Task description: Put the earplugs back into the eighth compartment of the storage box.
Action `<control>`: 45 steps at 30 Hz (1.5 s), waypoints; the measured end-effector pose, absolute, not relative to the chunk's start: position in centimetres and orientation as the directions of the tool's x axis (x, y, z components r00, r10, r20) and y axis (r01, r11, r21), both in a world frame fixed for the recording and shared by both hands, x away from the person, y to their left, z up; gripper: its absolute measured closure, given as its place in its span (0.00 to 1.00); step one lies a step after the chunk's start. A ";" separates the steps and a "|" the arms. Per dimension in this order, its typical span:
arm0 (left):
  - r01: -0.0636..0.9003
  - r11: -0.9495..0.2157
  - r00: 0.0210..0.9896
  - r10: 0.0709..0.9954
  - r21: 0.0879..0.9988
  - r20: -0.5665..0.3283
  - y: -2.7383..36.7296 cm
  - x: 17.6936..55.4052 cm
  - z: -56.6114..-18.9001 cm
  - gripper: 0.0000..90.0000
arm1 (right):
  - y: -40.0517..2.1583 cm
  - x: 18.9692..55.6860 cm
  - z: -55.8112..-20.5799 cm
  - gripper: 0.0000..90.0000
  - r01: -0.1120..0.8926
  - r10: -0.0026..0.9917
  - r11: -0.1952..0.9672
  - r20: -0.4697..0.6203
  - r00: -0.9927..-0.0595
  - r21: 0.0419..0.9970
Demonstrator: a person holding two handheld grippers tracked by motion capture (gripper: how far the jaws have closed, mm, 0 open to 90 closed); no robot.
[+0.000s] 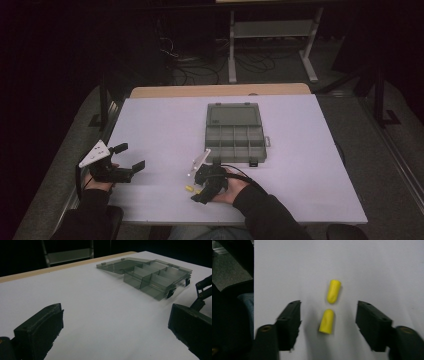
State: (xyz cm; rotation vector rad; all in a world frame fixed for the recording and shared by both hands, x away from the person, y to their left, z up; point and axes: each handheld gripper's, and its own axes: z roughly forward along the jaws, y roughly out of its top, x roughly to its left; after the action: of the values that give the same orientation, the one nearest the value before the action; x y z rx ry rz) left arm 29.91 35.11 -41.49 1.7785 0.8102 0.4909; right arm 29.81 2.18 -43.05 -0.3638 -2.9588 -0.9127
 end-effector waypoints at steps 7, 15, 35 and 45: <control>0.287 -0.198 0.685 0.726 0.937 -0.056 35.1 29.9 -41.5 0.00 | 2.2 29.6 -43.2 0.72 0.224 0.222 0.815 0.068 -0.973 0.534; 0.287 -0.196 0.685 0.727 0.938 -0.058 35.1 29.9 -41.5 0.00 | 2.0 29.7 -43.1 0.88 0.229 0.231 0.819 0.062 -0.971 0.526; 0.291 -0.191 0.682 0.729 0.938 -0.063 35.2 29.9 -41.5 0.00 | -1.6 31.2 -39.0 0.89 0.255 0.275 0.752 0.063 -0.959 0.608; 0.293 -0.187 0.683 0.727 0.938 -0.068 35.2 30.0 -41.5 0.00 | -4.0 32.5 -36.5 0.89 0.263 0.310 0.730 0.037 -0.950 0.632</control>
State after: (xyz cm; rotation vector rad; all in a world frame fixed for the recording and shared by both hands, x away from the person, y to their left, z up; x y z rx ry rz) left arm 29.96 35.17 -41.49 1.7694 0.8163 0.4810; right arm 32.53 -4.01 -36.53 -0.4947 -2.9868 -1.0733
